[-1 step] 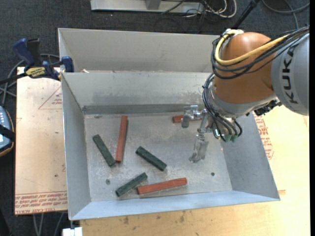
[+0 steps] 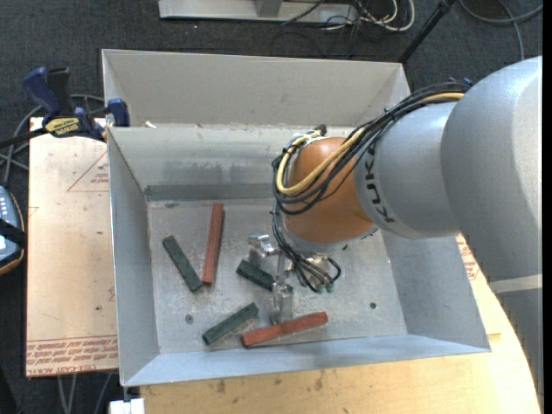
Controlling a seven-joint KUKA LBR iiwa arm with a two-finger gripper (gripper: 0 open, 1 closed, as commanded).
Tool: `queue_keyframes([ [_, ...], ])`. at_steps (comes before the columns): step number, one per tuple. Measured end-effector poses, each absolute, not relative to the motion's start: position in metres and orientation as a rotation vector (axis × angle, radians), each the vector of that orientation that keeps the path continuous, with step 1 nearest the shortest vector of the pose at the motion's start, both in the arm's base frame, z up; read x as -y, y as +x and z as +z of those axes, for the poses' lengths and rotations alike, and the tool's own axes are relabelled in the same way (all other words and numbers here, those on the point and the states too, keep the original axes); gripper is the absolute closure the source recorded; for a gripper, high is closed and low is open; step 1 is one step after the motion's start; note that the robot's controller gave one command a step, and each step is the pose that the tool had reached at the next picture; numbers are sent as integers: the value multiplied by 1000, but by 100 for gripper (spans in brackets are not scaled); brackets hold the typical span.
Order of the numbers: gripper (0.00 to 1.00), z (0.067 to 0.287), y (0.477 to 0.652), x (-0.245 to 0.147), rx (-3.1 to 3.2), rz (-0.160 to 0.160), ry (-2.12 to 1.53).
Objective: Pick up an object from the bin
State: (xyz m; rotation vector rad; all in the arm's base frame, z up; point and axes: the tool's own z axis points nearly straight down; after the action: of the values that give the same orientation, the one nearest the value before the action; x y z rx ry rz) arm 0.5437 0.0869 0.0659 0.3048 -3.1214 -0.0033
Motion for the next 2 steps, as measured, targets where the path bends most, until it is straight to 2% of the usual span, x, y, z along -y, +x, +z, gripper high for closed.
queue_keyframes([
  [1,0,101,540,-70,3138,-2,203],
  [2,0,116,544,-76,3144,-3,59],
])
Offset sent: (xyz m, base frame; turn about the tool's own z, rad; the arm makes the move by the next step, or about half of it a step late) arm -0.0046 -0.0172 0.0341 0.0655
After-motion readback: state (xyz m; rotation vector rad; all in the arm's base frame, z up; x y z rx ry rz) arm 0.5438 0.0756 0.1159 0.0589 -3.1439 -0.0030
